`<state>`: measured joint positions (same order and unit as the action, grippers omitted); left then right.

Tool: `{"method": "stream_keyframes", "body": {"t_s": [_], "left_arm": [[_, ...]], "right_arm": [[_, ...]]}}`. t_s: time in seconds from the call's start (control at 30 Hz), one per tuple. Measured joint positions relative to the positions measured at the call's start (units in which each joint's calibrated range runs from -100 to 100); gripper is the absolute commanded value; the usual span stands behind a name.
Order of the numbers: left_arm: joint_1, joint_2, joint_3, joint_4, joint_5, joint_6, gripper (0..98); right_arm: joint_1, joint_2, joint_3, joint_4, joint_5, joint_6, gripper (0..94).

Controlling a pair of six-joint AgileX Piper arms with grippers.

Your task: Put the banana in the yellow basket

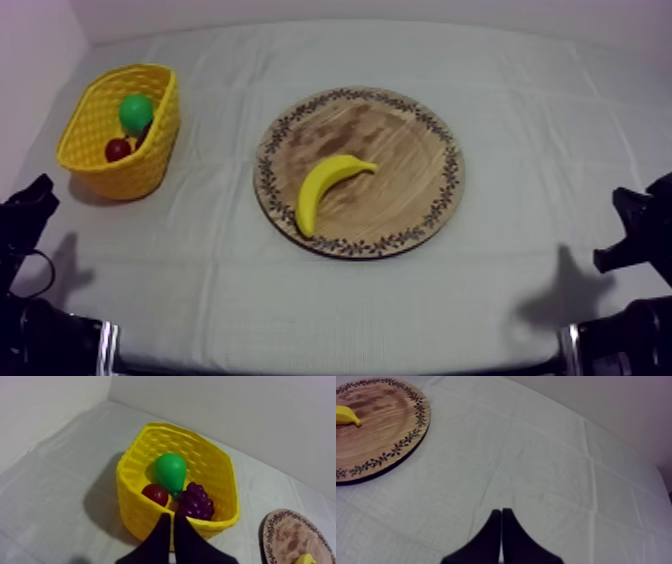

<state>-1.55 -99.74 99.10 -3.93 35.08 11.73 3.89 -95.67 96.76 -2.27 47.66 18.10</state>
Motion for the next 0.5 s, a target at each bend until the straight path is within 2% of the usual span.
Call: {"method": "stream_keyframes", "body": {"t_s": [0.33, 0.5], "left_arm": [[0.1, 0.0, 0.0, 0.0, 0.0, 0.0, 0.1], [3.1, -0.1, 0.0, 0.08, -0.2, -0.7, 0.1]], "right_arm": [[0.0, 0.0, 0.0, 0.0, 0.0, 0.0, 0.3], [0.0, 0.0, 0.0, 0.0, 0.0, 0.0, 0.3]]}}
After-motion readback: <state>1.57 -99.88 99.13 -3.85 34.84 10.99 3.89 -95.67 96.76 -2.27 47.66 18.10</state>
